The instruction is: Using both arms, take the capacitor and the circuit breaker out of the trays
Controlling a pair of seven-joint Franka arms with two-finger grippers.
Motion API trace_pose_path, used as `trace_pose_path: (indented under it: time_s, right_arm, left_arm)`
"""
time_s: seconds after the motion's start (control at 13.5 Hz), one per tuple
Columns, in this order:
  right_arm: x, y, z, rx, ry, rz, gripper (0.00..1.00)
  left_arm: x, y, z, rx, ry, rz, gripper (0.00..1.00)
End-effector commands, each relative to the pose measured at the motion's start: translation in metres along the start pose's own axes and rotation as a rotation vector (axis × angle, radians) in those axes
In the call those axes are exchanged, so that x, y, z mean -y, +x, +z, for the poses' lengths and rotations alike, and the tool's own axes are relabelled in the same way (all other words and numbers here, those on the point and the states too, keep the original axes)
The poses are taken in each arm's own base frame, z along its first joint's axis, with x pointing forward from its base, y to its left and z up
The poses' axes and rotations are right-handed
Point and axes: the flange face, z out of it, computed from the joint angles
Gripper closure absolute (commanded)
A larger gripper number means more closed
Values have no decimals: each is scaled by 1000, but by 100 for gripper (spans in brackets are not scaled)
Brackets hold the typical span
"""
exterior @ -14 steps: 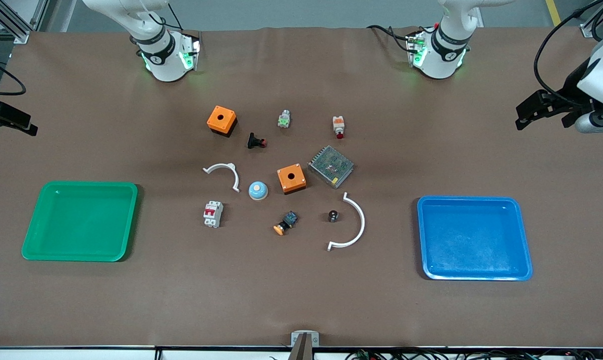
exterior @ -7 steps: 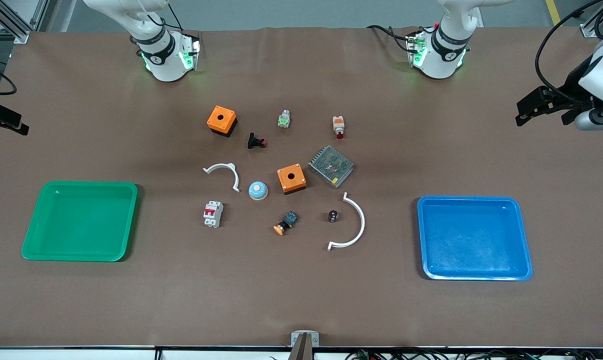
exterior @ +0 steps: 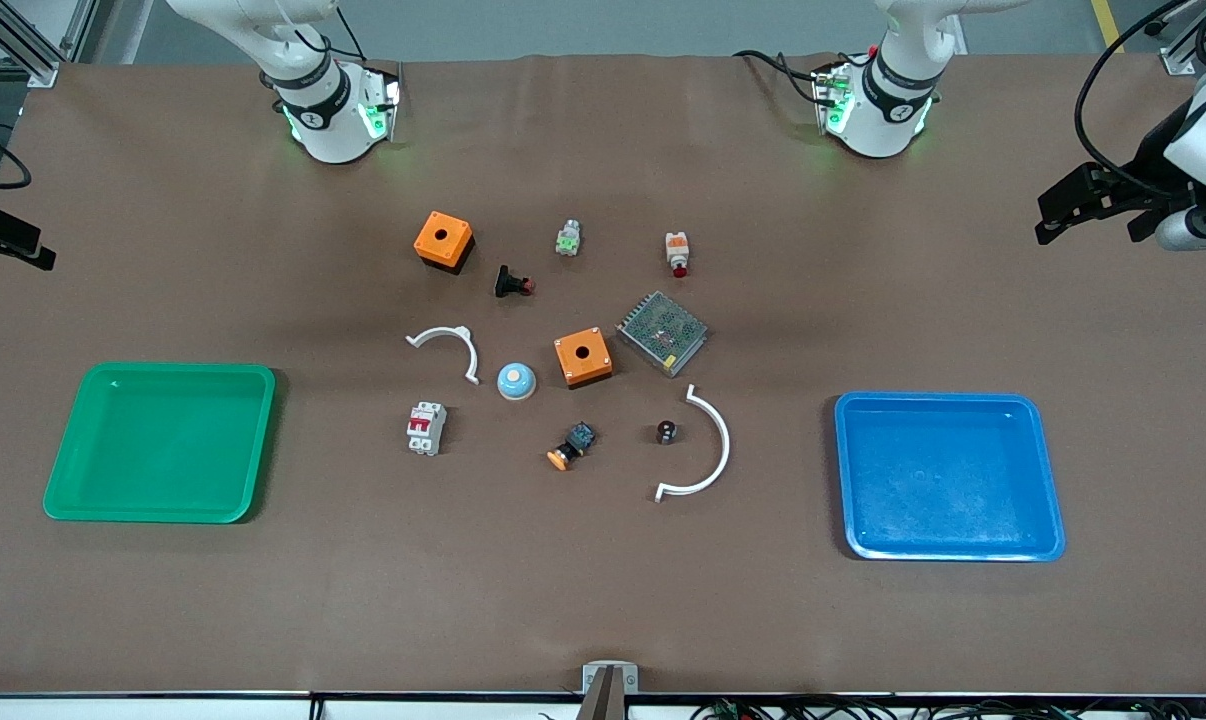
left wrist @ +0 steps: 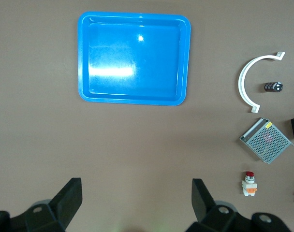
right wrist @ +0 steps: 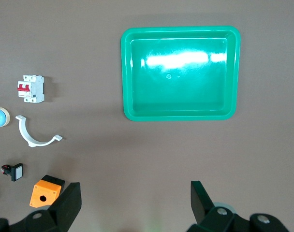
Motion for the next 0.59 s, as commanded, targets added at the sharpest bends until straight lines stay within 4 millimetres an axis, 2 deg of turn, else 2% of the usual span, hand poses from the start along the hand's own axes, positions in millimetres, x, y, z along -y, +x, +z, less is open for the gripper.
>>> trace_pose_path:
  time_s: [0.0,0.52]
  right_arm:
    - [4,-7,-5,-14,-14,-20,0]
    - [7,-8,-6,-18,-14,-24,0]
  left_arm:
    - [7,-3,-7,2,-7,10,0]
    - [8,-1,-6,3,-5,9,0]
